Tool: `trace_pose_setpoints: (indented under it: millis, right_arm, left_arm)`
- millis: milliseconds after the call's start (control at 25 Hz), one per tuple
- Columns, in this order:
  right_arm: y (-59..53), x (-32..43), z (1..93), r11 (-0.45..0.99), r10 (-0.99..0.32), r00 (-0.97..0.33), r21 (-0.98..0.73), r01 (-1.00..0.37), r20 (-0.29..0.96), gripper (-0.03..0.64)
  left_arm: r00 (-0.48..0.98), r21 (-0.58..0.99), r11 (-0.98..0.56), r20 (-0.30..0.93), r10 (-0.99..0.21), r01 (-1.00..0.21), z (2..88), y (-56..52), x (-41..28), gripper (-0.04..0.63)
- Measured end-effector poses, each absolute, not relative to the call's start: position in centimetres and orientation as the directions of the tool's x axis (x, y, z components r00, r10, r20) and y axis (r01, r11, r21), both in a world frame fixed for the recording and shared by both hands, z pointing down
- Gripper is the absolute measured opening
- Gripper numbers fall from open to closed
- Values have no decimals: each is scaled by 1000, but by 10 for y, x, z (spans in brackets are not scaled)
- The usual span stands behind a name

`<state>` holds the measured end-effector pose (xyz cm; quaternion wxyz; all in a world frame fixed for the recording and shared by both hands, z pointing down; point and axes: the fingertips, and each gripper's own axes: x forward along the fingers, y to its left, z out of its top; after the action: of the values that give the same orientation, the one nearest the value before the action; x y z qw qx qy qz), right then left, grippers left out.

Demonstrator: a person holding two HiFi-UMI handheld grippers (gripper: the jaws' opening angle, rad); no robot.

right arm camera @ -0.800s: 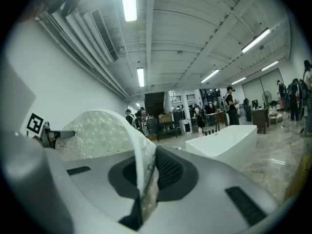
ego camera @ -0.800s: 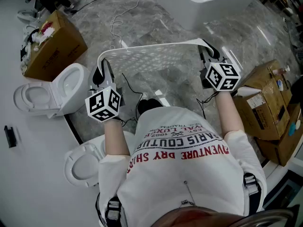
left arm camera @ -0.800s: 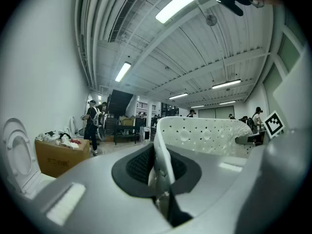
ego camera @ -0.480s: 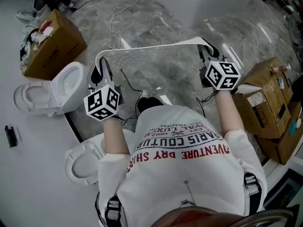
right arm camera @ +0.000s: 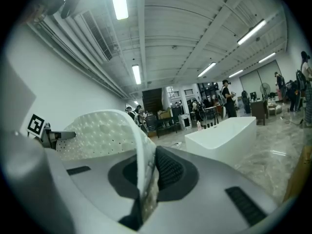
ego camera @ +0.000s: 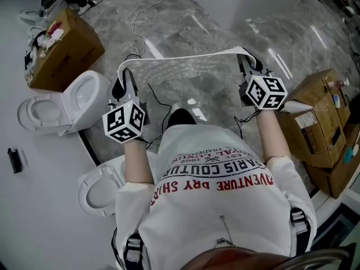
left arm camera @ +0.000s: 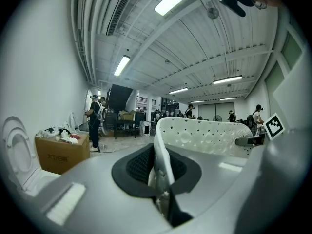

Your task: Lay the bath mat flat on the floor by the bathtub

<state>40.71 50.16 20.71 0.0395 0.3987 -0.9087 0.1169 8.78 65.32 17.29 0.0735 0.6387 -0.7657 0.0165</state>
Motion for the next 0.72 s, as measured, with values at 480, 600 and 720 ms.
trace_pose_setpoints:
  millis: [480, 600, 720]
  right_arm:
    - [443, 349, 224, 636, -707, -668, -204, -744, 233, 15]
    - [417, 323, 226, 623, -717, -653, -196, -757, 244, 14]
    - [384, 293, 227, 587, -744, -620, -197, -785, 251, 14]
  left_arm:
    - [-168, 110, 188, 174, -970, -976, 190, 592, 26, 17]
    - [-142, 121, 164, 173, -975, -979, 194, 557, -2, 17]
    - [-104, 129, 128, 177, -979, -983, 197, 515, -38, 17]
